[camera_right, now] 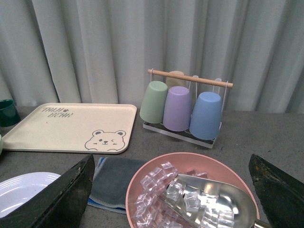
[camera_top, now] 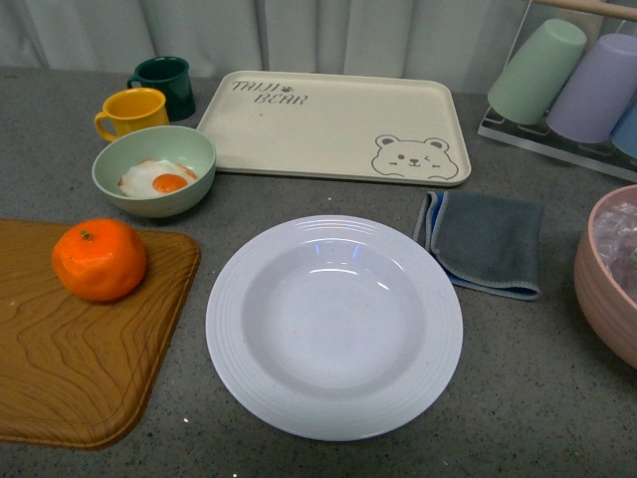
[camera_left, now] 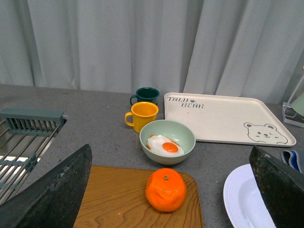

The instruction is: Place orange and plate with both arms

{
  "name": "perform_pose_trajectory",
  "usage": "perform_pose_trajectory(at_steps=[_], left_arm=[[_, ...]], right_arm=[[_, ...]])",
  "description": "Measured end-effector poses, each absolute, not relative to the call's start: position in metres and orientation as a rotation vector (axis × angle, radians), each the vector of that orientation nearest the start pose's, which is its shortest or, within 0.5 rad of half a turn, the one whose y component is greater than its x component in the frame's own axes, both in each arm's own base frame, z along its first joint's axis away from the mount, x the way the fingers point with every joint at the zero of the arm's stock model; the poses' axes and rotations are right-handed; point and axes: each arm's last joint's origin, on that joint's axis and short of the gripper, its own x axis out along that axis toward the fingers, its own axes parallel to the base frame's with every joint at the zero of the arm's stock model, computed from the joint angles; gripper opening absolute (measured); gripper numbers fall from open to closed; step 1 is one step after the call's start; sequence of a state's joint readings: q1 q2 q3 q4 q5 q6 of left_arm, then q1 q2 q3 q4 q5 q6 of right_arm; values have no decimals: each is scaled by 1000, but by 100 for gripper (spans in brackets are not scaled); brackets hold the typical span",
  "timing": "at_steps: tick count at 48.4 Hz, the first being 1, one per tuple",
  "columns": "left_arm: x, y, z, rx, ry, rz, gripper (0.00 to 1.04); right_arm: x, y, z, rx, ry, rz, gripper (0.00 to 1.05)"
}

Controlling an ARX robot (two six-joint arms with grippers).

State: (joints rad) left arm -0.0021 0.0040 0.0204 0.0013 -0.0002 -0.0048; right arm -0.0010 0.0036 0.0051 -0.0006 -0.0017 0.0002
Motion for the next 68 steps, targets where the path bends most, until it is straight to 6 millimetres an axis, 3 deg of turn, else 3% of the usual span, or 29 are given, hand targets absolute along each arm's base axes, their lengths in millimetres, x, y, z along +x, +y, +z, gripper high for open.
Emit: perform_pose_trajectory(at_steps=[39,41,46,54,68], left_arm=[[97,0,170,-5,-18,-2,98],[97,0,168,-19,70,38,98],[116,0,156,-90,294,7,98],[160,-3,159,-130,379,-105,98],[209,-7,144,-130,578,-173,98]], right_arm=[[98,0,165,1,-1,1,95],[98,0,165,0,-1,1,95],[98,0,165,0,-1,1,95],[98,0,165,0,-1,1,95],[98,0,165,0,-1,1,95]])
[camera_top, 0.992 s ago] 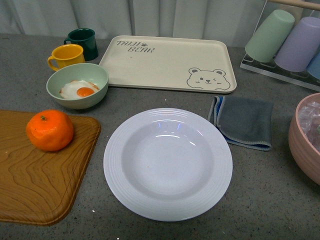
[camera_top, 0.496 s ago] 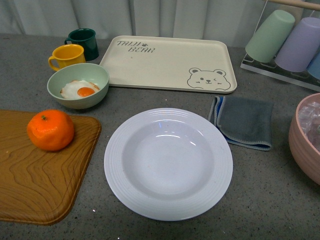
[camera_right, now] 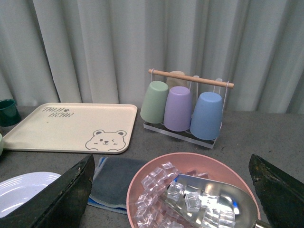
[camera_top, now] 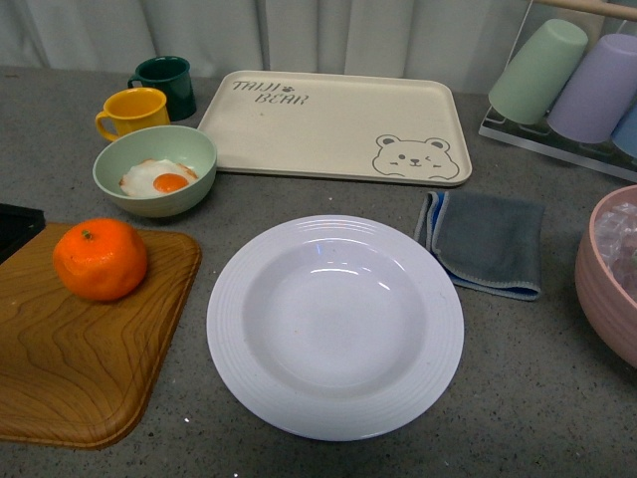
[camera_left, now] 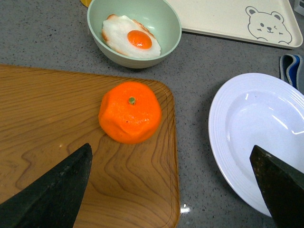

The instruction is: Place orange and plate with both arms

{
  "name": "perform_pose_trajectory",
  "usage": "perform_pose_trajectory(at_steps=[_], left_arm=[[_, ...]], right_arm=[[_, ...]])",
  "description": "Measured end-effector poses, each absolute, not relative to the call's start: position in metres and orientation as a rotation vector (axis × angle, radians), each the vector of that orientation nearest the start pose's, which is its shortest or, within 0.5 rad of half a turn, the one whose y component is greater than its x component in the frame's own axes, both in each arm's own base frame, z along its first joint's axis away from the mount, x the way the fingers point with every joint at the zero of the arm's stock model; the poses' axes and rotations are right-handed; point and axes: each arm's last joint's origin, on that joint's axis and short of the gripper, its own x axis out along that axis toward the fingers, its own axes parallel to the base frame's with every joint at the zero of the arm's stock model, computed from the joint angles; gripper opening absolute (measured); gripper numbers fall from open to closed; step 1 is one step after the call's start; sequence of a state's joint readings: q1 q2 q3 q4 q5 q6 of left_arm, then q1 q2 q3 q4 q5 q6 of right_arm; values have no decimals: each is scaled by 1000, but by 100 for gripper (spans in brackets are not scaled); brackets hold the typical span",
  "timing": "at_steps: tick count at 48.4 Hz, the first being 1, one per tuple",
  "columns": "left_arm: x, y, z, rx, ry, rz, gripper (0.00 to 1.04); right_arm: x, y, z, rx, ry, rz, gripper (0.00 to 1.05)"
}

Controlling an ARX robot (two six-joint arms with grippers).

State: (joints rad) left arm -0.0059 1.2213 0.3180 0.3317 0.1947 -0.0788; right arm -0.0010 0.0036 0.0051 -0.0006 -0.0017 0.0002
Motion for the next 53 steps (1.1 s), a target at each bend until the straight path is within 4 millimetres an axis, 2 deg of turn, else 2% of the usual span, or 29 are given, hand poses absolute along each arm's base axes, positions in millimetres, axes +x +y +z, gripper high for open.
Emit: perform_pose_trajectory(at_steps=[10,20,36,44,53], left_arm=[[253,-10,136,-73,665,-161,98],[286,-19,114,12,792,-157,98],[306,-19,80,37,918,-129,98],[311,-16,75,16,928,-112,98],[313,-14,76,15,919,-99,64]], right_arm=[[98,0,165,0,-1,1,95],[98,0,165,1,-1,1,95],[98,0,165,1,-1,1,95],[98,0,165,1,-1,1,95],[98,0,165,1,-1,1,95]])
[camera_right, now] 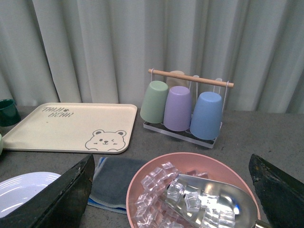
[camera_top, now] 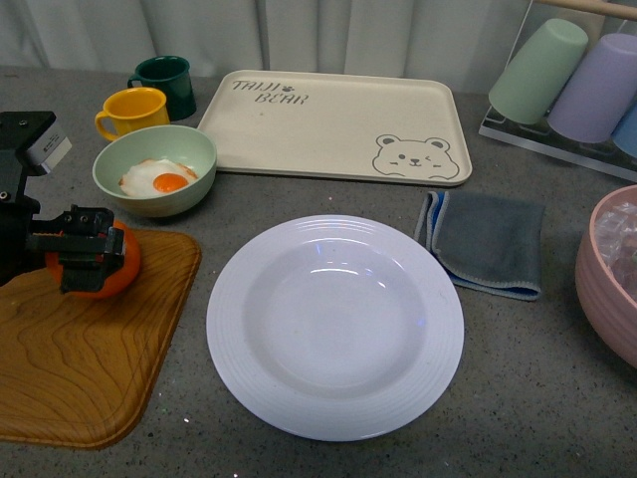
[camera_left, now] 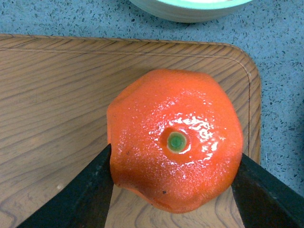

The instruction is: Place orange and plate with both arms

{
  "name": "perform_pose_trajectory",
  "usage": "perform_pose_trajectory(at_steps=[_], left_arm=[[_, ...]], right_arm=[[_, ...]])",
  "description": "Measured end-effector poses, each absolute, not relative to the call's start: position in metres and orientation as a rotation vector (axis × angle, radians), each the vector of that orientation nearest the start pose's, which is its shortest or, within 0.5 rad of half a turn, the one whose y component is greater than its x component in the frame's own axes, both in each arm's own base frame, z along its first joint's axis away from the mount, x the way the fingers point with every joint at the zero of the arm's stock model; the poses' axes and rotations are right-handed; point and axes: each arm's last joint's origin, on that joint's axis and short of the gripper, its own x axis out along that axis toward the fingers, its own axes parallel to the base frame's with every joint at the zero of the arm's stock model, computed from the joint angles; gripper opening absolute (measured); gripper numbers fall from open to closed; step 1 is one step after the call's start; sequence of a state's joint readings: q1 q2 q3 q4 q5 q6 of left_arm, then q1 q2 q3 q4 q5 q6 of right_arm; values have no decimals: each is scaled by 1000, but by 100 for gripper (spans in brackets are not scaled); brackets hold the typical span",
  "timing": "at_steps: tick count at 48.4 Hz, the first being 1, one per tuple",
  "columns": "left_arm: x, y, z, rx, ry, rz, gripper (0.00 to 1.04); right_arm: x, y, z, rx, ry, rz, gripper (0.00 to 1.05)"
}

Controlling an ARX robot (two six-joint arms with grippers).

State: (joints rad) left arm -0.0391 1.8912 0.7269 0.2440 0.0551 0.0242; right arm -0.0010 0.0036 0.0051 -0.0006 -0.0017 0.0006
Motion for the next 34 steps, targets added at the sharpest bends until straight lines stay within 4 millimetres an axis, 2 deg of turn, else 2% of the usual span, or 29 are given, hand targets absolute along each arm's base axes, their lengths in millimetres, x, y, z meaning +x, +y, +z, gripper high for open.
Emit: perform_pose_trajectory(at_steps=[6,12,18,22,27,34], left_arm=[[313,-14,77,20,915,-92,56],[307,-20,90,27,882,-116,54],[290,-47,110,64,824,-215,53],[283,-64,115,88,807,-273,53],[276,-92,116,122,802,-365,53],[271,-116,110,164,816,-422,53]], right_arm=[[98,0,165,1,-1,1,95],[98,0,165,0,-1,1,95],[98,0,165,1,-1,1,95],[98,0,165,1,-1,1,95],[98,0,165,1,-1,1,95],[98,0,165,1,-1,0,95]])
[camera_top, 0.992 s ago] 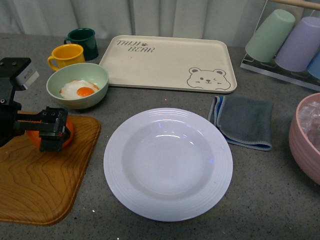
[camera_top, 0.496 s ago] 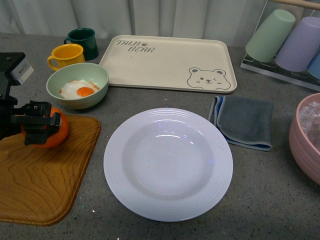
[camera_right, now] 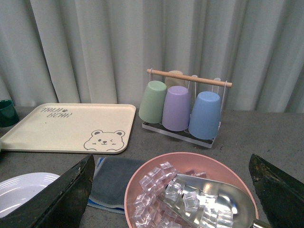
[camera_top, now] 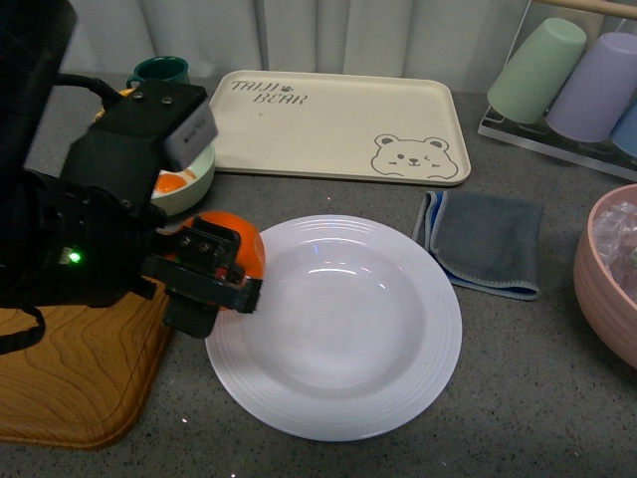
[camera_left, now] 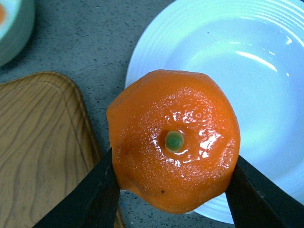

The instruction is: Place orange and plate with both arms

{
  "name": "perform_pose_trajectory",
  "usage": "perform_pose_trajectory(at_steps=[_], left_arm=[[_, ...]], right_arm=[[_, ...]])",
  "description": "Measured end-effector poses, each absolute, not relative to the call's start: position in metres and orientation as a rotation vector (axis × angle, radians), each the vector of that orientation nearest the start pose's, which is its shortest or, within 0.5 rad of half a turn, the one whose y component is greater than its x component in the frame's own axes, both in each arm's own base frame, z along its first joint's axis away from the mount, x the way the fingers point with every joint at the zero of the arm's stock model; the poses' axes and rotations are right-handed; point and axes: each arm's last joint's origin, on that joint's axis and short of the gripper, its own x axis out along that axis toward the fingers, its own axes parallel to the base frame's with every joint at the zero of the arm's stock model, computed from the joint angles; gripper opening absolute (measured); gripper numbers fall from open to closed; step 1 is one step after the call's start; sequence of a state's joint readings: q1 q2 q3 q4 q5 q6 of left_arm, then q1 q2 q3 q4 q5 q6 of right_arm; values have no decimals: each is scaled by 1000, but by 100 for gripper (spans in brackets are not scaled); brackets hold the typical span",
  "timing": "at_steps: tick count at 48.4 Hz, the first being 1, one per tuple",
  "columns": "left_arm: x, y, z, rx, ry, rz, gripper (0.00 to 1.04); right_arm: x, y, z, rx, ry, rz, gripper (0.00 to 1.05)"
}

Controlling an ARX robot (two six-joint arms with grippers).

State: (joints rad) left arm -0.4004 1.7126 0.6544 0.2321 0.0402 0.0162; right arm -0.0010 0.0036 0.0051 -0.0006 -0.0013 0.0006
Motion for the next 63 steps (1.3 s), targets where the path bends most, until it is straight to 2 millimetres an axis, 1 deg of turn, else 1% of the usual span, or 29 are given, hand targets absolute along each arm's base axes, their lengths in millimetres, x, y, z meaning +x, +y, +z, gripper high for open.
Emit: perform_pose_trajectory(at_steps=[6,14,20,34,44,45,46,47,49,52,53,57,60,63], left_arm=[[275,-134,101,197,839,-458,53],[283,-146,95,221,865,-480,53],[293,-155,91,241,876,-497,53],[302,-165,83,275,909,-520,52],[302,-166,78,288,933,-528,53],[302,-166,77,288,934,-528,56],[302,-166,77,291,930,-524,63],[302,-166,77,293,925,-519,67],[303,-167,78,294,916,-519,72],[304,-167,79,291,898,-513,83],[305,-167,80,291,895,-512,84],[305,-163,85,271,874,-493,100],[303,-159,93,246,848,-478,98],[302,-154,107,205,777,-457,98]], right_arm=[[98,0,165,0,-1,1,95],[98,0,165,1,-1,1,95],[98,0,165,0,-1,1,95],[98,0,165,0,-1,1,95],[98,0,165,1,-1,1,95],[98,0,165,1,-1,1,95],[98,0,165,0,-1,1,95],[98,0,165,1,-1,1,95],[98,0,165,0,-1,1,95],[98,0,165,1,-1,1,95],[98,0,165,1,-1,1,95],[98,0,165,1,-1,1,95],[98,0,165,1,-1,1,95],[98,0,165,0,-1,1,95]])
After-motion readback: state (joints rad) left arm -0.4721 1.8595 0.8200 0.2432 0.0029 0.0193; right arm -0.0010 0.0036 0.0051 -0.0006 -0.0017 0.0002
